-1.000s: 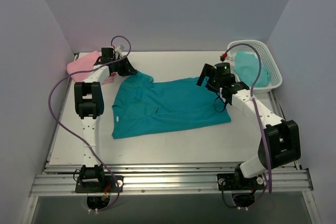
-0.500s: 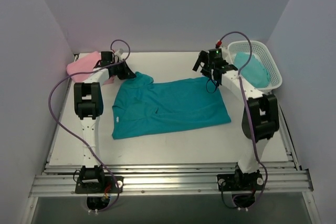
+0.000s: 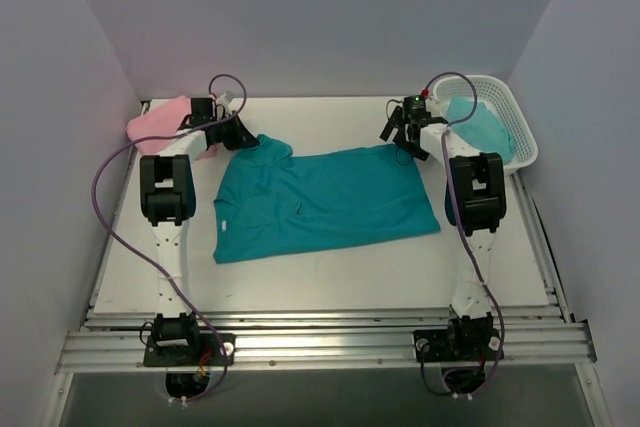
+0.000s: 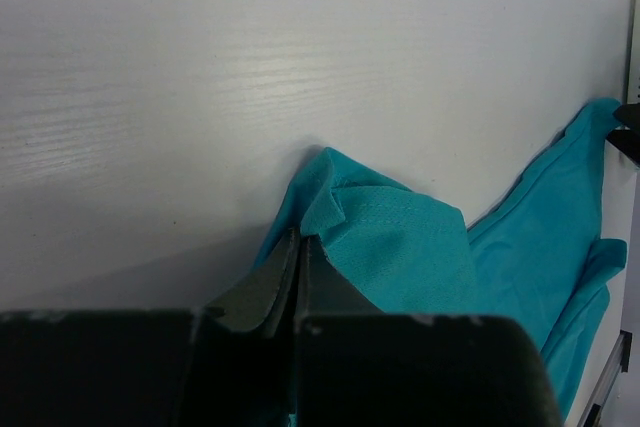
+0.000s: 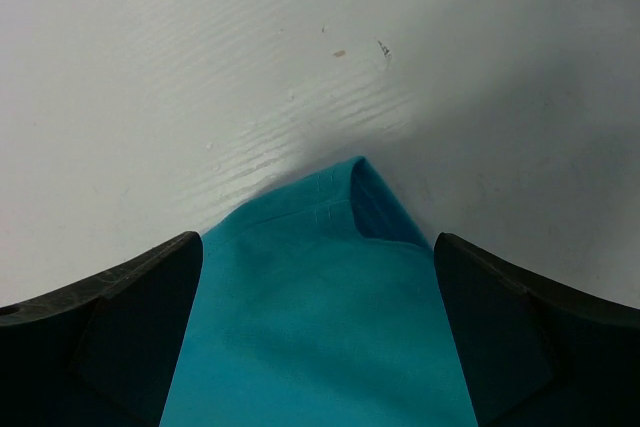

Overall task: Fold and stack the t-shirts
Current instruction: Grap the side of the flattened tshirt furthest away from the robot with both arms

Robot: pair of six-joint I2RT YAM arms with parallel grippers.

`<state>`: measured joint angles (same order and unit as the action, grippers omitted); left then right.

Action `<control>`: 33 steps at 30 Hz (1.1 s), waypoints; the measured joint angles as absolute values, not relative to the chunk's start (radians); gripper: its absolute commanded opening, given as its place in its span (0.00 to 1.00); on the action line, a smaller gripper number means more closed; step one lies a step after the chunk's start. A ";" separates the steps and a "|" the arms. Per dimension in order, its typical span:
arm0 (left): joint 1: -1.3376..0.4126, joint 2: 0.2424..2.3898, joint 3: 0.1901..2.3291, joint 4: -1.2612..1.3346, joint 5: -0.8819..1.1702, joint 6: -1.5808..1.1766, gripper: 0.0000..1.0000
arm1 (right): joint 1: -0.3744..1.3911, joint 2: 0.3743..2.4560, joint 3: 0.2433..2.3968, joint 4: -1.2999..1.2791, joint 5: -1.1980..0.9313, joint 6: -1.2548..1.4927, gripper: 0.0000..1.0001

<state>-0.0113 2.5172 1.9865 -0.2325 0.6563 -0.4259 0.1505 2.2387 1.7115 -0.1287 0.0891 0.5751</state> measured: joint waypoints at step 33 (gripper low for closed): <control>-0.011 2.517 1.977 -0.214 0.660 -0.437 0.02 | 0.134 2.321 1.788 -0.065 0.036 0.596 0.44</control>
<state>-0.0113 2.5172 1.9770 -0.2142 0.6598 -0.4374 0.1345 2.3207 1.7878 -0.0654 0.0360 0.5961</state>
